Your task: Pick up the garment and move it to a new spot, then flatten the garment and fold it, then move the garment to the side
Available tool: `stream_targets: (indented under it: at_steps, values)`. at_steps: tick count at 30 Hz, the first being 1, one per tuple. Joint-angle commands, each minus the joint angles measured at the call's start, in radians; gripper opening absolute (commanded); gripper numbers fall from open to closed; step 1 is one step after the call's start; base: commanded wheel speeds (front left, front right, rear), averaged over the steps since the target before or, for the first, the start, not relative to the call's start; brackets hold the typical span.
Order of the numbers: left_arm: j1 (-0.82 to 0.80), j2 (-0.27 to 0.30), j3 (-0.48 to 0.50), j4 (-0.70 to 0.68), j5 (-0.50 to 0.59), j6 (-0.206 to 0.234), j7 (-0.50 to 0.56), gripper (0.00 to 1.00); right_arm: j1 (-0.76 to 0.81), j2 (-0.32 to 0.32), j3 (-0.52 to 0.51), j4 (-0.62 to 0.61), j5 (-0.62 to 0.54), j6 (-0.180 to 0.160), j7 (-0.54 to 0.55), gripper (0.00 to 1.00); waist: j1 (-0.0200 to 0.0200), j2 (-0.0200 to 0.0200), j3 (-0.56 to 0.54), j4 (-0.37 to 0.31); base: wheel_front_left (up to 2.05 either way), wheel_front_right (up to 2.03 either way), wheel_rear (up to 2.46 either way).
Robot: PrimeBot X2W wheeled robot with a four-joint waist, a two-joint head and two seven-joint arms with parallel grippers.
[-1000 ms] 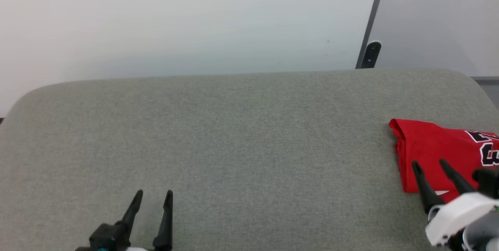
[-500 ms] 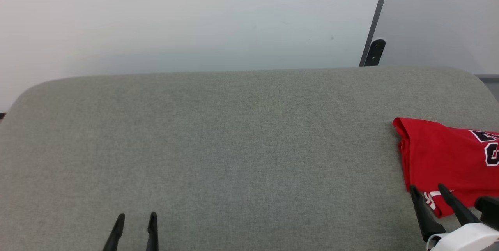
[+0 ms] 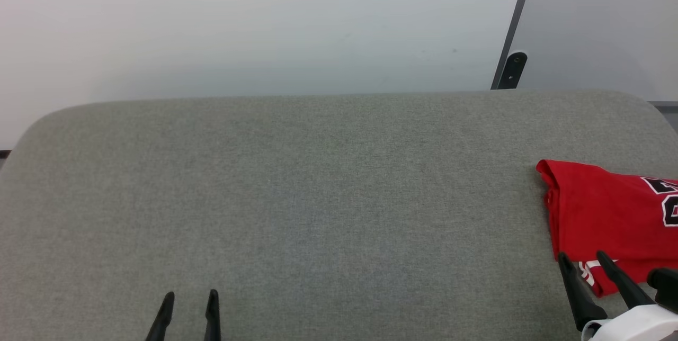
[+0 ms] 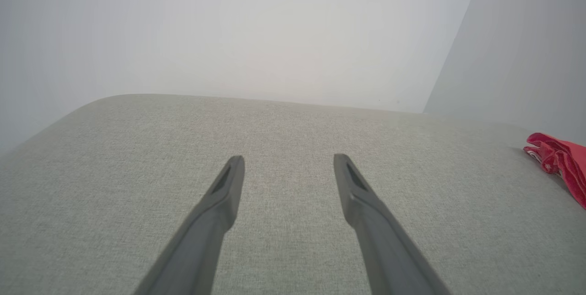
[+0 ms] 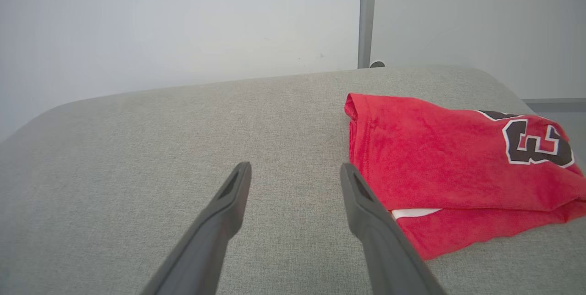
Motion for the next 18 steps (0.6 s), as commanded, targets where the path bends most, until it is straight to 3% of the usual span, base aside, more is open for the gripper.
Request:
stream_targets:
  at_steps: [1, 13, 14, 18]
  values:
    - [0.008, 0.003, -0.001, -0.005, -0.001, 0.006, 0.0, 1.0, 0.008, -0.003, -0.007, -0.005, 0.008, -0.001, -0.001, 1.0, 0.0, 0.0, -0.001, 0.001, 0.0, 0.0, 0.0]
    - [-0.004, -0.002, -0.003, -0.013, -0.016, 0.023, 0.002, 1.0, 0.0, 0.006, 0.005, 0.001, 0.012, -0.001, -0.002, 1.0, 0.0, 0.0, -0.004, 0.001, 0.0, 0.0, 0.0]
    - [-0.001, -0.003, -0.006, -0.006, -0.016, 0.015, 0.008, 0.0, -0.001, 0.004, 0.004, 0.005, 0.006, 0.0, 0.0, 0.0, 0.0, 0.0, -0.004, 0.001, 0.0, 0.0, 0.0]
    - [0.001, -0.011, -0.011, 0.033, -0.022, 0.015, 0.015, 0.0, 0.007, 0.019, 0.008, 0.045, 0.01, 0.0, 0.001, 0.0, 0.0, 0.0, -0.003, 0.001, 0.0, 0.0, 0.0]
